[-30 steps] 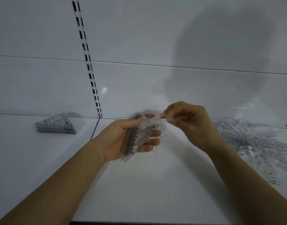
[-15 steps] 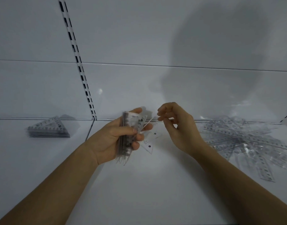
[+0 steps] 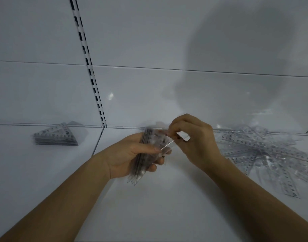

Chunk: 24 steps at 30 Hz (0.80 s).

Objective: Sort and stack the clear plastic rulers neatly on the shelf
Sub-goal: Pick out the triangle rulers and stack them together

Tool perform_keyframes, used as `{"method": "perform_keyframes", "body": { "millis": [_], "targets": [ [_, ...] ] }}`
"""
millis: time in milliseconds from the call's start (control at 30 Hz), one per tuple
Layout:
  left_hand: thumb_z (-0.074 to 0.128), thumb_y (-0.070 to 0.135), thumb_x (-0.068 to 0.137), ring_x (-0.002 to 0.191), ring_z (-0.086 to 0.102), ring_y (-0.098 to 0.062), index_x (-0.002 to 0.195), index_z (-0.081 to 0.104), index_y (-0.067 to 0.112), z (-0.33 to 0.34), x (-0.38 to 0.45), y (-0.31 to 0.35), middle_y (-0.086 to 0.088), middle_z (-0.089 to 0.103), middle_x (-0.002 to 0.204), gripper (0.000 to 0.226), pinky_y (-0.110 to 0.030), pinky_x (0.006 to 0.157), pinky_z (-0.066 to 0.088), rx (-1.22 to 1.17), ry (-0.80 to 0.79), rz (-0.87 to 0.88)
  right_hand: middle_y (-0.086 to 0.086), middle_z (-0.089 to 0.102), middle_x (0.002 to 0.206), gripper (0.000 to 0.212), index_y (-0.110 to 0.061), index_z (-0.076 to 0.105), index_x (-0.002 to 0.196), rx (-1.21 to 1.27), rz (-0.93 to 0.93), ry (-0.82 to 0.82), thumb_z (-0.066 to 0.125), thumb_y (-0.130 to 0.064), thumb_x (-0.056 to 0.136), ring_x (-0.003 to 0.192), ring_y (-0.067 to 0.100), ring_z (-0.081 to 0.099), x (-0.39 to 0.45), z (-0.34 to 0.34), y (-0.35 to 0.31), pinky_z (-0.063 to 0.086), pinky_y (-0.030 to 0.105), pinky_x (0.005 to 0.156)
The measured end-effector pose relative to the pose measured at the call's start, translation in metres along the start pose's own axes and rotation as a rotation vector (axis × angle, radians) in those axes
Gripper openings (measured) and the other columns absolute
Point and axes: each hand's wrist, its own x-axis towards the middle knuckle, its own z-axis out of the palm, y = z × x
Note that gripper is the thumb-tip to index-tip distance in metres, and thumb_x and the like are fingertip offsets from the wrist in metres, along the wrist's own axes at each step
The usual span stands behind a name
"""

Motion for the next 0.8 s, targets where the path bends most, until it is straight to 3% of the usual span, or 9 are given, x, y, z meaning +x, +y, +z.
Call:
{"method": "perform_keyframes", "body": {
  "millis": [133, 200, 267, 333, 467, 567, 800],
  "targets": [
    [0.063, -0.002, 0.076, 0.076, 0.067, -0.023, 0.133, 0.062, 0.017, -0.005, 0.003, 0.002, -0.021, 0.069, 0.121, 0.061, -0.030, 0.058, 0.054, -0.040, 0.026, 0.054, -0.004, 0.064, 0.113, 0.041, -0.018, 0.060, 0.128, 0.037, 0.322, -0.129, 0.071, -0.007, 0.090, 0.099, 0.001, 0.059, -0.002, 0.006, 0.009, 0.050, 0.020, 0.091],
    [0.058, -0.008, 0.074, 0.076, 0.063, -0.021, 0.136, 0.060, 0.022, -0.011, 0.003, 0.007, -0.024, 0.066, 0.126, 0.069, -0.029, 0.060, 0.050, -0.117, 0.030, 0.112, -0.006, 0.060, 0.121, 0.038, -0.022, 0.059, 0.129, -0.047, 0.390, -0.238, 0.065, -0.034, 0.094, 0.108, 0.002, 0.055, -0.003, 0.006, 0.019, 0.048, 0.032, 0.098],
    [0.052, -0.014, 0.071, 0.074, 0.059, -0.020, 0.135, 0.062, 0.026, -0.014, 0.003, 0.011, -0.023, 0.067, 0.122, 0.076, -0.029, 0.059, 0.047, -0.200, 0.044, 0.173, -0.009, 0.055, 0.133, 0.063, -0.028, 0.056, 0.133, -0.158, 0.433, -0.467, 0.049, -0.069, 0.086, 0.125, 0.010, 0.048, -0.004, 0.006, 0.019, 0.041, 0.038, 0.106],
    [0.049, -0.016, 0.069, 0.072, 0.057, -0.018, 0.135, 0.062, 0.025, -0.016, 0.003, 0.013, -0.020, 0.068, 0.111, 0.079, -0.026, 0.056, 0.047, -0.262, 0.080, 0.213, -0.011, 0.045, 0.146, 0.087, -0.033, 0.047, 0.143, -0.264, 0.446, -0.642, 0.047, -0.086, 0.074, 0.137, 0.014, 0.036, -0.003, 0.008, 0.014, 0.031, 0.039, 0.107],
    [0.043, -0.012, 0.072, 0.069, 0.054, -0.017, 0.136, 0.061, 0.021, -0.019, 0.005, 0.013, -0.016, 0.063, 0.104, 0.074, -0.026, 0.055, 0.046, -0.334, 0.126, 0.226, -0.008, 0.040, 0.147, 0.093, -0.034, 0.044, 0.147, -0.316, 0.504, -0.660, 0.059, -0.086, 0.071, 0.138, 0.019, 0.032, 0.004, 0.009, 0.009, 0.031, 0.044, 0.110],
    [0.042, -0.011, 0.072, 0.069, 0.053, -0.016, 0.136, 0.060, 0.020, -0.020, 0.004, 0.014, -0.016, 0.063, 0.103, 0.074, -0.025, 0.055, 0.045, -0.337, 0.132, 0.226, -0.005, 0.043, 0.135, 0.087, -0.038, 0.052, 0.136, -0.405, 0.564, -0.646, 0.055, -0.090, 0.066, 0.130, 0.021, 0.036, 0.003, 0.005, 0.008, 0.033, 0.046, 0.105],
    [0.042, -0.012, 0.073, 0.069, 0.052, -0.017, 0.132, 0.064, 0.020, -0.019, 0.004, 0.013, -0.016, 0.065, 0.103, 0.070, -0.027, 0.055, 0.044, -0.298, 0.159, 0.211, -0.001, 0.048, 0.117, 0.080, -0.022, 0.057, 0.109, -0.485, 0.573, -0.557, 0.043, -0.089, 0.068, 0.113, 0.024, 0.043, 0.000, 0.005, 0.021, 0.040, 0.043, 0.090]
  ]
}}
